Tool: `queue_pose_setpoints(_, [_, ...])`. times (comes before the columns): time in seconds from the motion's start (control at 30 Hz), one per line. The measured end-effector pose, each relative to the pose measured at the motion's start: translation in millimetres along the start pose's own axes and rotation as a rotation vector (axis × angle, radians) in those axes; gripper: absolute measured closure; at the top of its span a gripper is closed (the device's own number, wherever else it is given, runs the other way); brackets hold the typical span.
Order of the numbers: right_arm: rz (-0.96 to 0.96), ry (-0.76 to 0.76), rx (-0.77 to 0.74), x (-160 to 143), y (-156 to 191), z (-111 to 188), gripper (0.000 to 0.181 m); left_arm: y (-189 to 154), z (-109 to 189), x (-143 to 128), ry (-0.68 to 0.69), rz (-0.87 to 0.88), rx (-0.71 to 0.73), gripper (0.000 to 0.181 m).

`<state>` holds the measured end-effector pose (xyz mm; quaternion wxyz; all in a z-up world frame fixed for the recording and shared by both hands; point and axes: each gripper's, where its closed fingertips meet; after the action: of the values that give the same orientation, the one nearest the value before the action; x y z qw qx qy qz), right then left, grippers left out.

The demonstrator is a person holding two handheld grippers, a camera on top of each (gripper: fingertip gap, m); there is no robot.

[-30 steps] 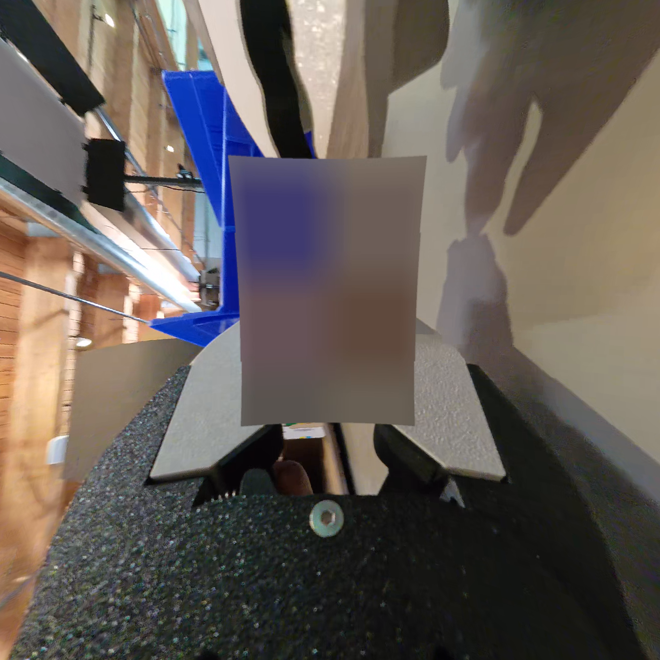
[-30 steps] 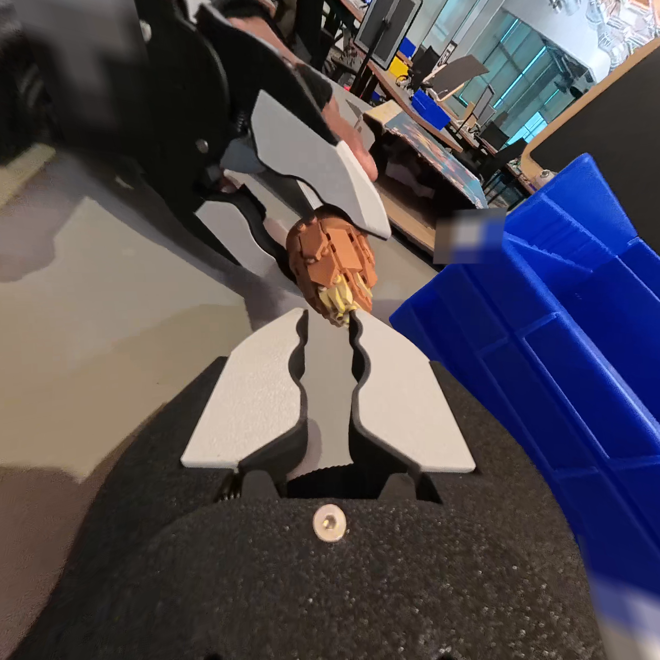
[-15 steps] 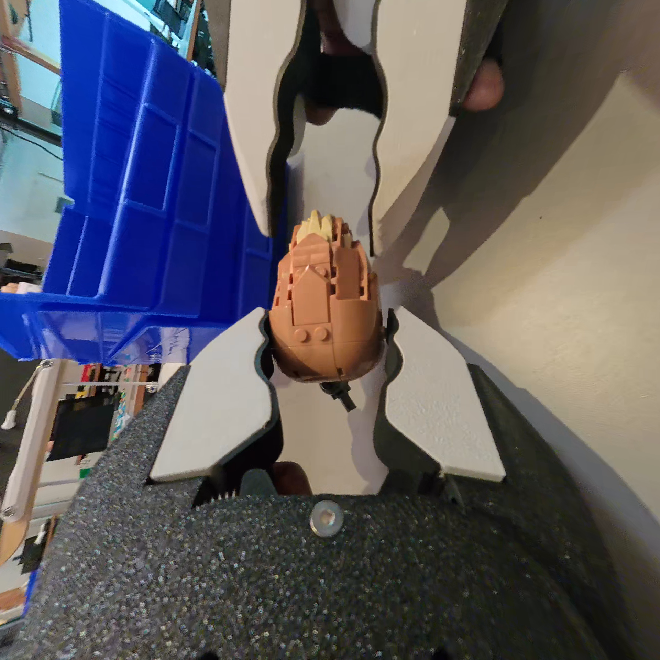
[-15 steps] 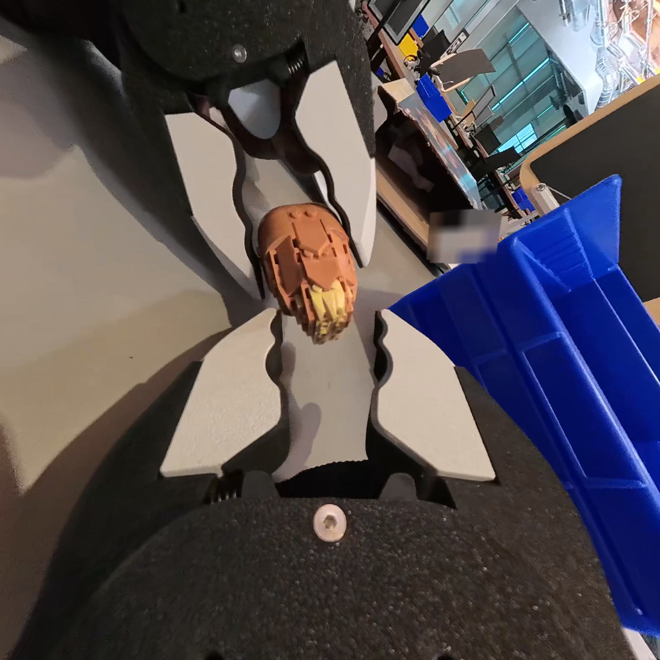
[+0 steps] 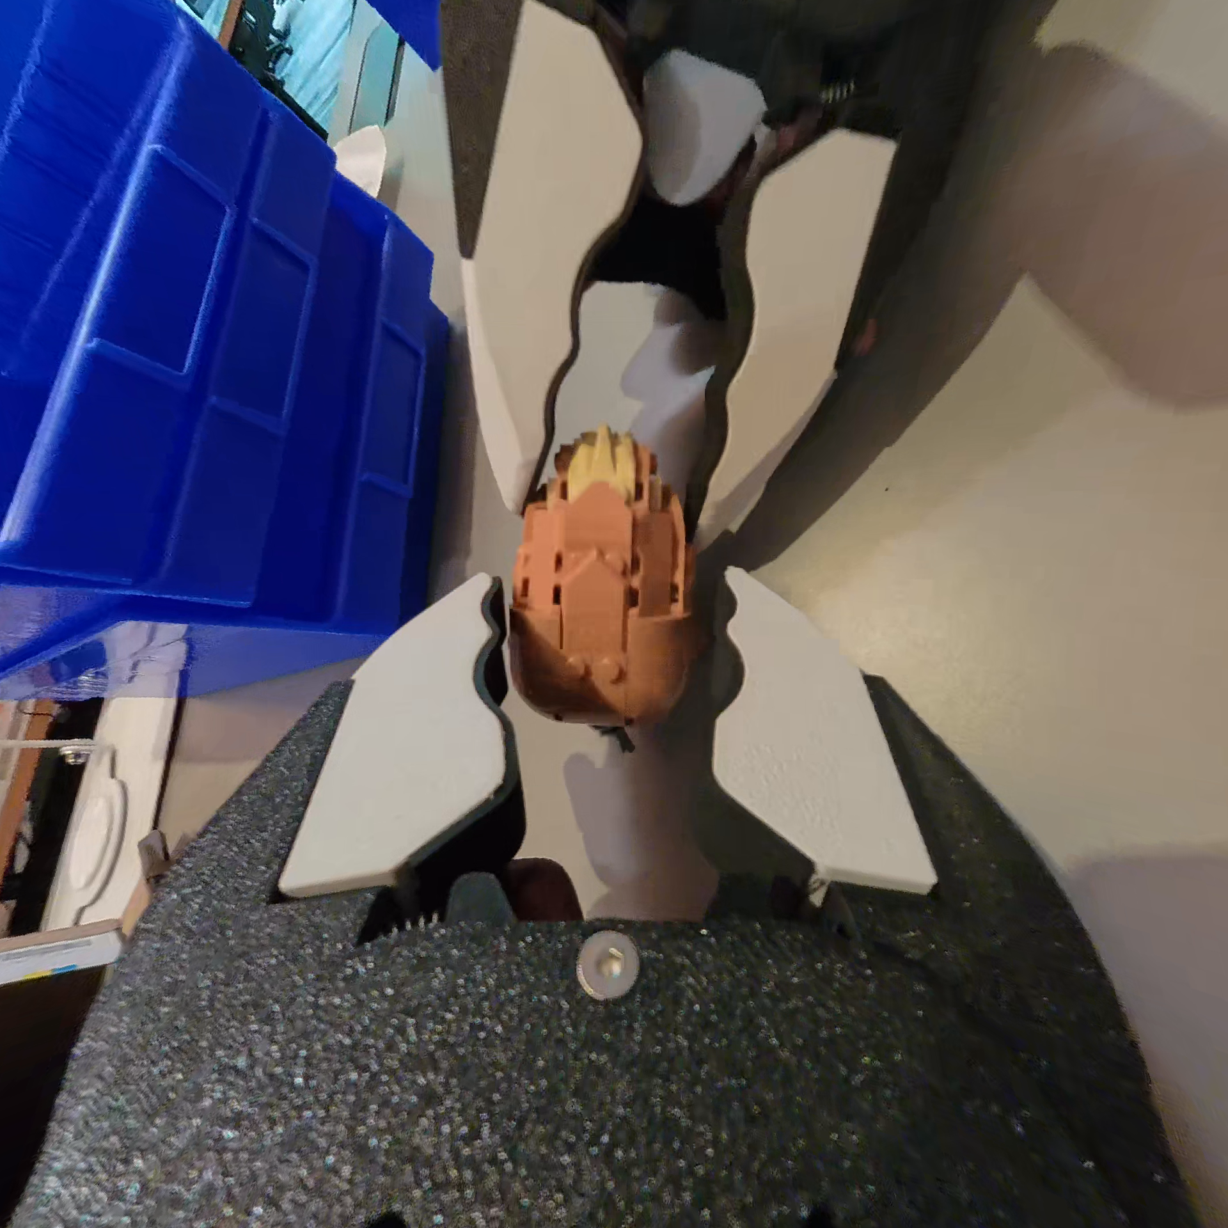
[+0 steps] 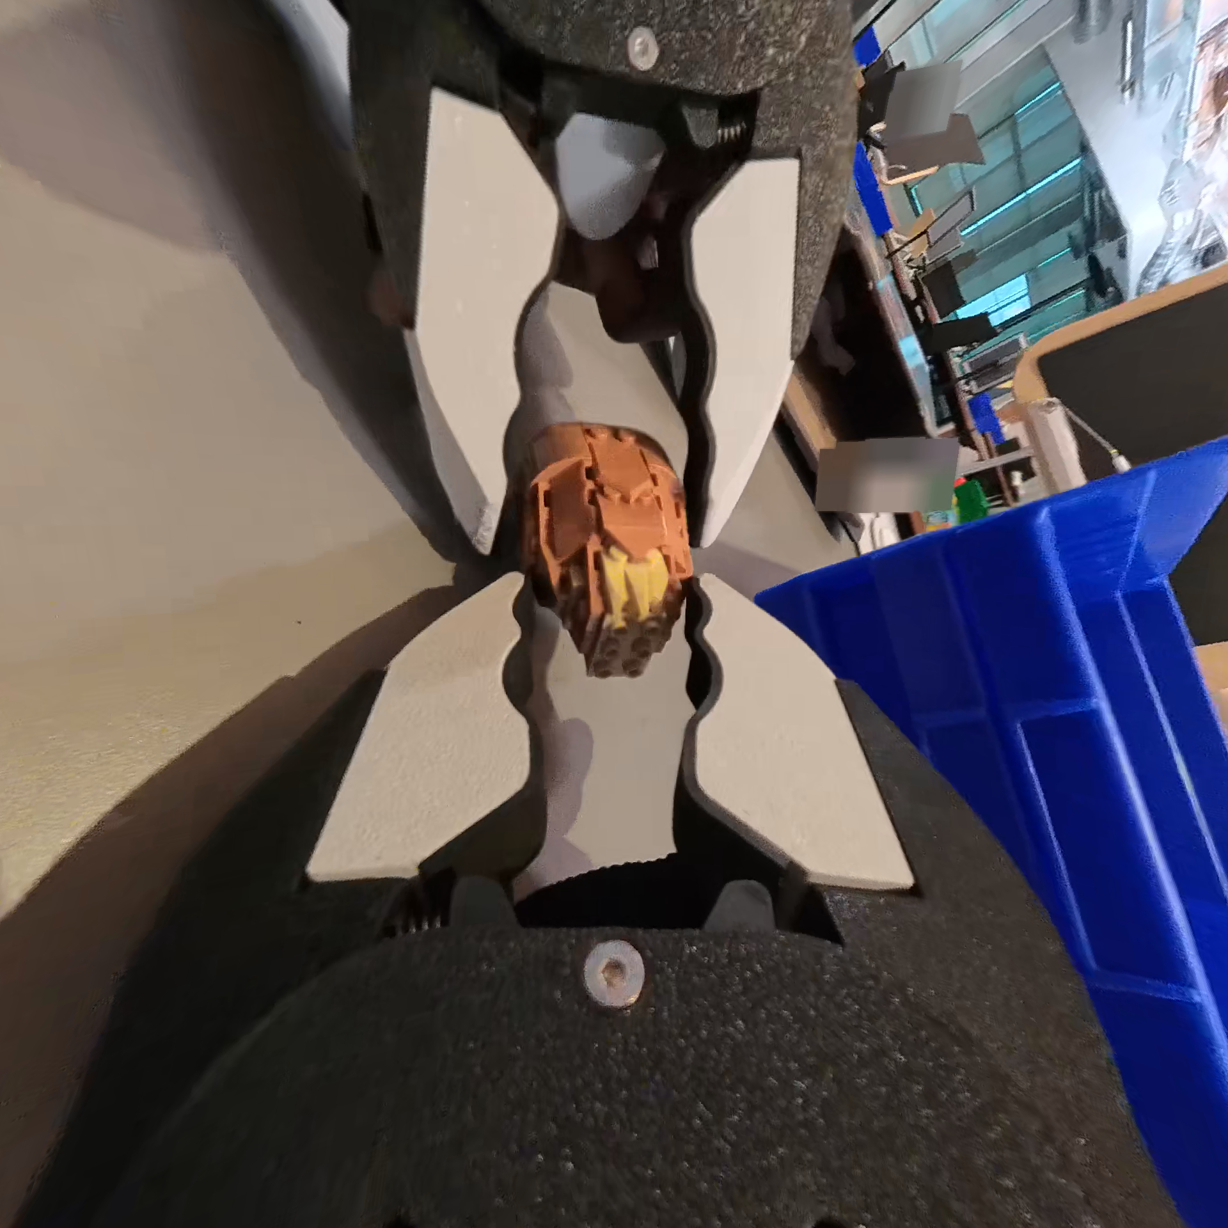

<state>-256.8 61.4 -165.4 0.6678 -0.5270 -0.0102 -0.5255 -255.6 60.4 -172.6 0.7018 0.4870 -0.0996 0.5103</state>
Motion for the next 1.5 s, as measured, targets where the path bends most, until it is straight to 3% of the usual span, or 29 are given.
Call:
queue_pose_setpoints(0.33, [0.087, -0.038, -0.022, 10, 3, 1, 0.138, 1, -5, -9, 0.076, -0.008, -0.003, 0.105])
queue_pose_setpoints(0.67, [0.125, -0.096, -0.043, 24, 3, -1, 0.138, -4, -5, -8, 0.041, 0.018, -0.070, 0.110])
queue_pose_setpoints(1.5, [0.135, -0.228, -0.032, 46, 4, 6, 0.138, -5, -4, -5, 0.018, -0.118, -0.025, 0.110])
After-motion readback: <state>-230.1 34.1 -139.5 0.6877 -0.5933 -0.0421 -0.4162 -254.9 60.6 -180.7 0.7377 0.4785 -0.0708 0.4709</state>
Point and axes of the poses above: each gripper's, where its closed fingertips meet, z back along the fingers, x out of its top, y = z × x across the jaws, and after that the axes turned 4 degrees about x, right-handed
